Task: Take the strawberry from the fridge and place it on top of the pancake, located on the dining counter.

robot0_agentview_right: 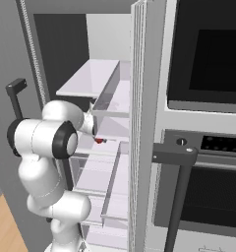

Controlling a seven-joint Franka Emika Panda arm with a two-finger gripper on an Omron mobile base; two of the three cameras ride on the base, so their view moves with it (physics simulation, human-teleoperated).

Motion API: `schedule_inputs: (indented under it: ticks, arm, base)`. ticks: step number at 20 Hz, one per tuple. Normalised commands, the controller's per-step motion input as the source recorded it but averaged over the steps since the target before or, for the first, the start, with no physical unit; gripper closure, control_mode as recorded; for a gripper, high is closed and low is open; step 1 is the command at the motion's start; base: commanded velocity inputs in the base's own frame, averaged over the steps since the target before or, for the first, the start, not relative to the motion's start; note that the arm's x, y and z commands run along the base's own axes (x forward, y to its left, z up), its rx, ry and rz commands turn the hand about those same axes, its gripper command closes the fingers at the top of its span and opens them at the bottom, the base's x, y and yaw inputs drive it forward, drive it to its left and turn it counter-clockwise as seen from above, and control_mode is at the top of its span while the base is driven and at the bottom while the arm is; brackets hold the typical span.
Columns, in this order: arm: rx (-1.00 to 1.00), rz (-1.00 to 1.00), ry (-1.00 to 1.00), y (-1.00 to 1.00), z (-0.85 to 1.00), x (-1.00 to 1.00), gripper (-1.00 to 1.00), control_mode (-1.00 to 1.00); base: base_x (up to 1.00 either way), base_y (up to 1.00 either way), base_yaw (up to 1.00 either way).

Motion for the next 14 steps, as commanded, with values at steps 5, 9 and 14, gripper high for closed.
schedule_inputs:
  ticks: [5,9,14]
  arm:
    - [0.00,-0.01,-0.02,0.00,0.00,-0.37,1.00,-1.00]
    - [0.00,-0.03,-0.05,0.00,0.00,-0.41,1.00,-1.00]
    - [0.00,-0.07,-0.04,-0.09,0.01,-0.35,1.00,-1.00]
  base:
    - [0.00,0.00,0.00]
    - [0.00,0.00,0.00]
    - [0.00,0.00,0.00]
